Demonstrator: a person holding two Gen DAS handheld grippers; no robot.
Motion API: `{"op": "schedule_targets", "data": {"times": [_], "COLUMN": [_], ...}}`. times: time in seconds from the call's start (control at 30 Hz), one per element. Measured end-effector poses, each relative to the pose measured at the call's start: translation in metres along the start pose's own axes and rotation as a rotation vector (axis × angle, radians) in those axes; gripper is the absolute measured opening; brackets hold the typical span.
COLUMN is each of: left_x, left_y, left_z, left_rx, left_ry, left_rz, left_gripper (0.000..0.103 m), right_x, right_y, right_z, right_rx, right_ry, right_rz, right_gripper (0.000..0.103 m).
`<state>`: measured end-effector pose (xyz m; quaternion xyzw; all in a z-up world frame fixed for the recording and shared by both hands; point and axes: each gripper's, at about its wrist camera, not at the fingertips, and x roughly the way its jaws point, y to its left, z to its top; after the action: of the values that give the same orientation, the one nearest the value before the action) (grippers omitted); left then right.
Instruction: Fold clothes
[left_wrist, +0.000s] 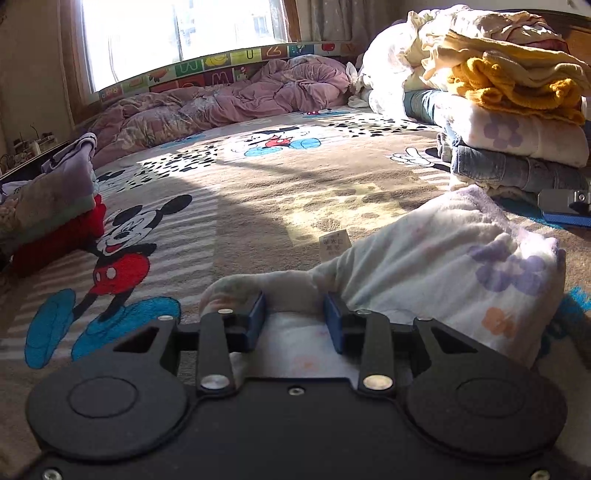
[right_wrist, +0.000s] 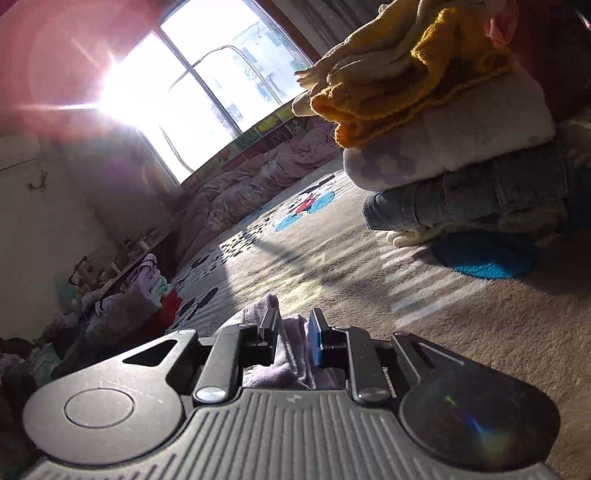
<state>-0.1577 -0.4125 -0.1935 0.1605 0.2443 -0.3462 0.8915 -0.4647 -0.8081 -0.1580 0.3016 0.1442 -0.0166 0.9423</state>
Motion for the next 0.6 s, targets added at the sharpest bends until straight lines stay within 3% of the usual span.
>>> {"op": "schedule_targets", "data": {"times": [0.17, 0.5, 0.6], "left_x": [-0.031, -0.024, -0.003], "left_y": [0.017, 0.036, 0.033], "left_z": [0.013, 0.018, 0.014], "left_rx": [-0.081, -0.130, -0.153], "left_ry": [-0.045, -0.057, -0.009], "left_rz": [-0.030, -0.011, -0.041], "left_gripper": [0.039, 0.042, 0.043], "right_x": [0.010, 0.042, 0.065], "right_y": [0.031, 0.084, 0.084], "right_z": [-0.002, -0.005, -0.009], "right_rx": [-0.177, -0.412, -0.418], "right_ry": [0.001, 0.013, 0.088], "right_rz": [0.017, 0.027, -0.016], "right_gripper": [0.021, 0.021, 0.028]}}
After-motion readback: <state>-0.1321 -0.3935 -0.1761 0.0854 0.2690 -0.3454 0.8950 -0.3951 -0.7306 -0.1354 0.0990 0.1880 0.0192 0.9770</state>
